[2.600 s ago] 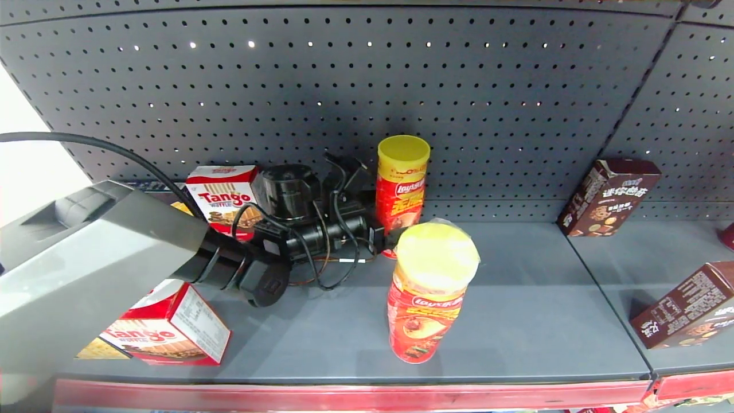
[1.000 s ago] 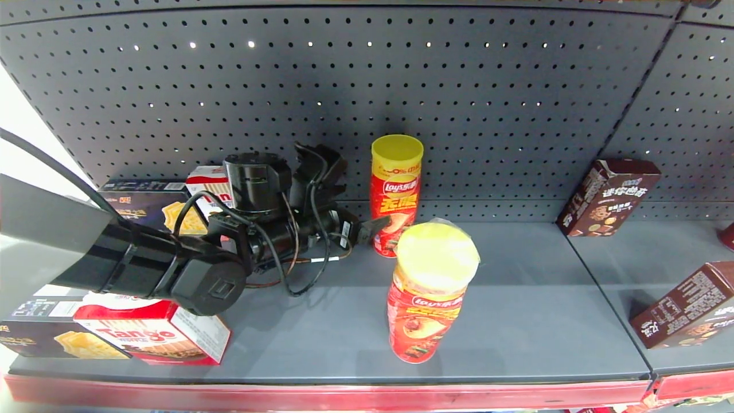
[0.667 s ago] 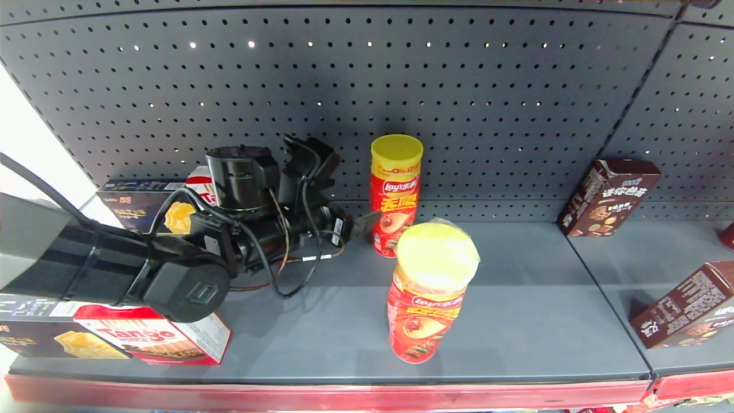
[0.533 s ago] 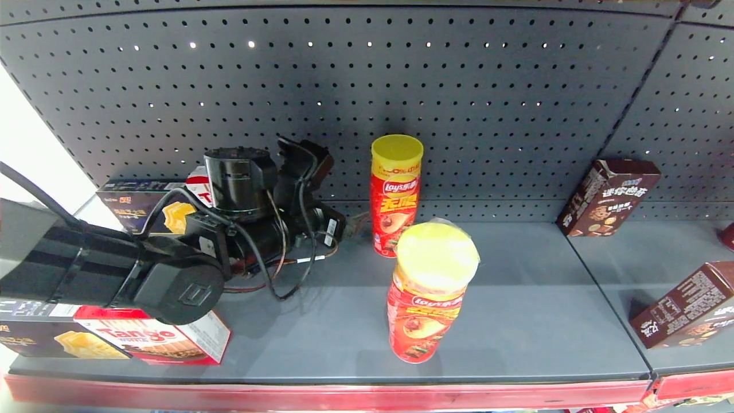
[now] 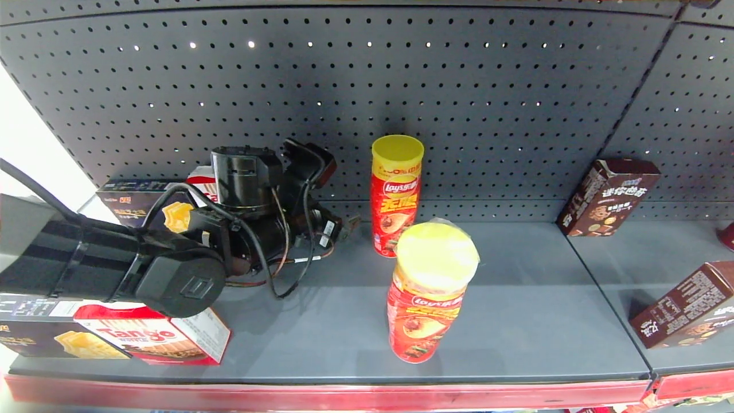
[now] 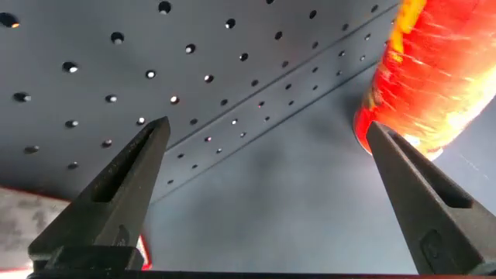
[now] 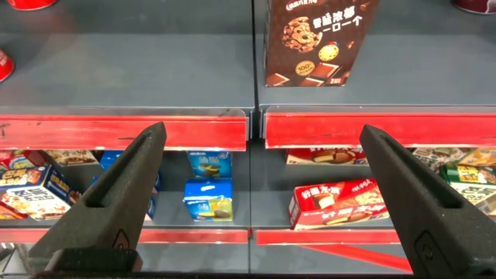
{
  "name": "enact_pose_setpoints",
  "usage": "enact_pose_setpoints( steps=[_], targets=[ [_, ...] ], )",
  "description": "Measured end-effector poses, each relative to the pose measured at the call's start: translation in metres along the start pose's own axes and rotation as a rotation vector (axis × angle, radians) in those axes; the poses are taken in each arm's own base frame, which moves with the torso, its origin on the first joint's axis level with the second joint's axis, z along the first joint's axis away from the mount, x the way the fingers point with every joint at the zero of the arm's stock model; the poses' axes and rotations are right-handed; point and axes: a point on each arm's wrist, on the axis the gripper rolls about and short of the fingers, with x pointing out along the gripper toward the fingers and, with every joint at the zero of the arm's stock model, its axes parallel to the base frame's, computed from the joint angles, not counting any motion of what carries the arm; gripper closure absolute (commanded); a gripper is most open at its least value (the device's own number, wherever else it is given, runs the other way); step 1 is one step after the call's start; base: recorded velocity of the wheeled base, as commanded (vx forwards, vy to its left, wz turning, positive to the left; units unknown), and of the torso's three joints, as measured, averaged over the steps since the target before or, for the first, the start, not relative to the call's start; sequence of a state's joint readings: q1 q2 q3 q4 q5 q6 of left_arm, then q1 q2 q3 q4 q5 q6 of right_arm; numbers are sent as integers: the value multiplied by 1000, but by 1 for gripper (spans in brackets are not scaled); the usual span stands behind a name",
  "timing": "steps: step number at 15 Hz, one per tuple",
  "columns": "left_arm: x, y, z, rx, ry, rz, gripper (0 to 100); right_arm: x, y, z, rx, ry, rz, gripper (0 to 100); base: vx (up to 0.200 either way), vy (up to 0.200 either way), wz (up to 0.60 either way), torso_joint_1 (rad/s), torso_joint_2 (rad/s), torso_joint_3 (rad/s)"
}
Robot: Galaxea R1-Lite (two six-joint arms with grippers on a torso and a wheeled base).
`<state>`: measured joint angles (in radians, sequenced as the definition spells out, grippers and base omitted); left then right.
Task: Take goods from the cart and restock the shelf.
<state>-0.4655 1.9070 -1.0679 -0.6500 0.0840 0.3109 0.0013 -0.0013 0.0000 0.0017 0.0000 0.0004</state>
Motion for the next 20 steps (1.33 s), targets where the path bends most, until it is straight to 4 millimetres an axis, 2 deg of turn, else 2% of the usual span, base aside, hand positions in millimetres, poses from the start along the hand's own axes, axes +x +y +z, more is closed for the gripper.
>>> enact_pose_setpoints(
  steps=[5,12,17,20],
  targets=[
    [17,-9,-4,-5,5,-21,0,0,0,0,0,0,0,0,0,0,0,0,0,0],
    [25,-15,-9,-18,17,-37,0,0,0,0,0,0,0,0,0,0,0,0,0,0],
    [27,-18,-10,-28,21,-36,0,0,0,0,0,0,0,0,0,0,0,0,0,0],
    [17,-9,-1,-15,3,5,0,0,0,0,0,0,0,0,0,0,0,0,0,0]
  ],
)
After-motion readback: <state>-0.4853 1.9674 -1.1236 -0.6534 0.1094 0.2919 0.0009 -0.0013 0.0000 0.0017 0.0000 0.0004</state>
